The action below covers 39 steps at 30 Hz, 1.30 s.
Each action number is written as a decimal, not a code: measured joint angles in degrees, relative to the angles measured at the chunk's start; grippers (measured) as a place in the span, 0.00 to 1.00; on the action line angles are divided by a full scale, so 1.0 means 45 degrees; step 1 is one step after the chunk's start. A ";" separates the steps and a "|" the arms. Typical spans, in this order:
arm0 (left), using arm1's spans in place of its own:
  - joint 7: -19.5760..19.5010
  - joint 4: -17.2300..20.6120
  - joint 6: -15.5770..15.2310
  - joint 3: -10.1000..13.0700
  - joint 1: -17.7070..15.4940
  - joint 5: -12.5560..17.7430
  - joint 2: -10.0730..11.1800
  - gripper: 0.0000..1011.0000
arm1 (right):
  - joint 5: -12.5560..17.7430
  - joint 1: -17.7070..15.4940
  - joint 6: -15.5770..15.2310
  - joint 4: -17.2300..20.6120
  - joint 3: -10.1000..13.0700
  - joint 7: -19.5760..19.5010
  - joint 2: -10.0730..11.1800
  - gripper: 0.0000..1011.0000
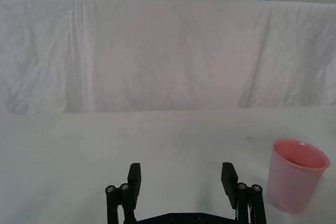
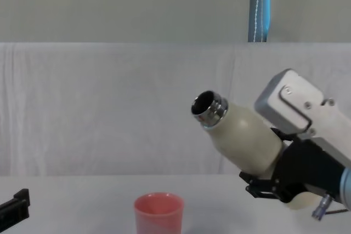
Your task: Grasp the thermos with one hand and pour water into the cup lid.
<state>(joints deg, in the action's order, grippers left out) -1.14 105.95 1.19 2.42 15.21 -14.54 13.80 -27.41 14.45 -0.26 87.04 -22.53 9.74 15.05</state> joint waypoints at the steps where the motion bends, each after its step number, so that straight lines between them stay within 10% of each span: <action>1: 0.0000 0.0000 0.0000 0.0000 0.0001 0.0000 0.0000 0.99 | 0.0132 -0.0069 -0.0039 0.0069 0.0064 0.0064 0.0003 0.95; 39: 0.0000 0.0000 0.0000 0.0000 0.0001 0.0000 0.0001 0.99 | 0.7366 -0.1045 -0.1676 0.0081 0.2831 0.0672 -0.2144 0.95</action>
<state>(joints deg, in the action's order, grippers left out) -1.14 105.95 1.19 2.42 15.21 -14.55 13.81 5.74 9.75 -7.80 87.41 -9.79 12.77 5.40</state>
